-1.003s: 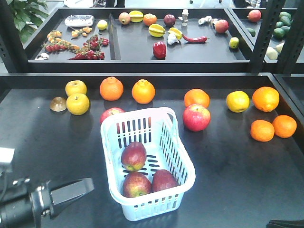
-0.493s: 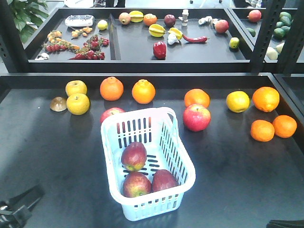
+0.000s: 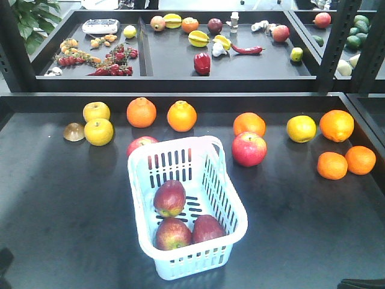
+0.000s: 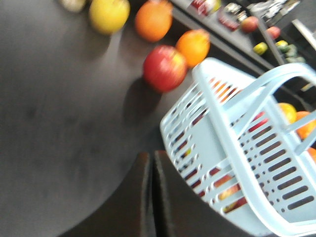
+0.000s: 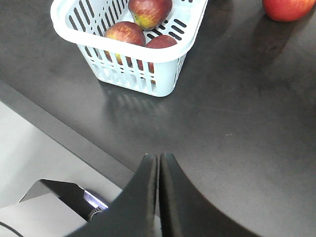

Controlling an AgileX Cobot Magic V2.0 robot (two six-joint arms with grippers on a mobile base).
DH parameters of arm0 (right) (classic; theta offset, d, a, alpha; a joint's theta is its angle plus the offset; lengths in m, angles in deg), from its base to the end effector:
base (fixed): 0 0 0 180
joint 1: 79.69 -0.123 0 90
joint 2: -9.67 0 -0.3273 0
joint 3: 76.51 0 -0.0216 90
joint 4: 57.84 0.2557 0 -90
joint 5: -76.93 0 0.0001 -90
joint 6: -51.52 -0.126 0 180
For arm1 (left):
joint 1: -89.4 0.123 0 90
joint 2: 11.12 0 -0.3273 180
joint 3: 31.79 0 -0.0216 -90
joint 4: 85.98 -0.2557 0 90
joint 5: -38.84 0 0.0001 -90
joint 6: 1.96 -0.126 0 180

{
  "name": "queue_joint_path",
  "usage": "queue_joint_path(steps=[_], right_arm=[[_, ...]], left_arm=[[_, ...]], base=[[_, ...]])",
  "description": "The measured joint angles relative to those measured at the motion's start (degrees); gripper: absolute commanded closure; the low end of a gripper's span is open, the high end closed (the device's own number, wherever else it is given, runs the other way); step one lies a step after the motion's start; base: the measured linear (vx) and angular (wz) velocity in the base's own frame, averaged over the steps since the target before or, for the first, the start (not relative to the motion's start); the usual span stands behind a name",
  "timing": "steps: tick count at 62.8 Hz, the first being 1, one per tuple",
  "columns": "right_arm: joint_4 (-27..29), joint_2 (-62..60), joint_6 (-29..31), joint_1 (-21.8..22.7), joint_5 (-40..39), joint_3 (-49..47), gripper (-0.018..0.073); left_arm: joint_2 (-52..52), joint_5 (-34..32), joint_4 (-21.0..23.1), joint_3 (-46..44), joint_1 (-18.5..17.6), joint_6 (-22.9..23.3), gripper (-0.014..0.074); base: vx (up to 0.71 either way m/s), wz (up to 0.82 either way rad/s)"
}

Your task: Pick three apples into basket with both arms

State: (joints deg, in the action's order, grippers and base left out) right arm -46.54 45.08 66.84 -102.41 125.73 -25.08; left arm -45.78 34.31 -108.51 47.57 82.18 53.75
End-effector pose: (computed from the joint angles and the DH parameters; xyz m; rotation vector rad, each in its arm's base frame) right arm 0.0623 0.0462 0.2600 -0.6930 2.2632 0.3007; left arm 0.0904 -0.0153 0.1820 -0.4187 1.9038 -0.5011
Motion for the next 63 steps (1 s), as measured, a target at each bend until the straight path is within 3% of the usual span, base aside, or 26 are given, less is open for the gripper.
queue_joint_path(steps=[22,38,47,54,63], right_arm=[[0.0,0.0,0.0,0.0,0.0,0.0,0.0564],[0.0,0.0,0.0,0.0,0.0,0.0,0.0564],[-0.05,0.0,0.0,0.0,0.0,0.0,0.0564],[-0.05,0.0,0.0,0.0,0.0,0.0,0.0564],[-0.05,0.0,0.0,0.0,0.0,0.0,0.0564]], left_arm=[[17.06,6.38,1.88,0.0,0.0,-21.8,0.0602],[28.01,14.56,11.1,0.0,0.0,-44.57,0.0602],[28.56,14.3,16.81,0.0,0.18,-56.54,0.0602],[28.63,11.89,21.02,0.04,1.08,-60.02,0.0602],[28.63,8.44,25.38,0.11,3.31,-60.83,0.0602]], base=[[0.0,0.0],[0.0,0.0],[0.0,0.0],[0.0,0.0],[0.0,0.0]])
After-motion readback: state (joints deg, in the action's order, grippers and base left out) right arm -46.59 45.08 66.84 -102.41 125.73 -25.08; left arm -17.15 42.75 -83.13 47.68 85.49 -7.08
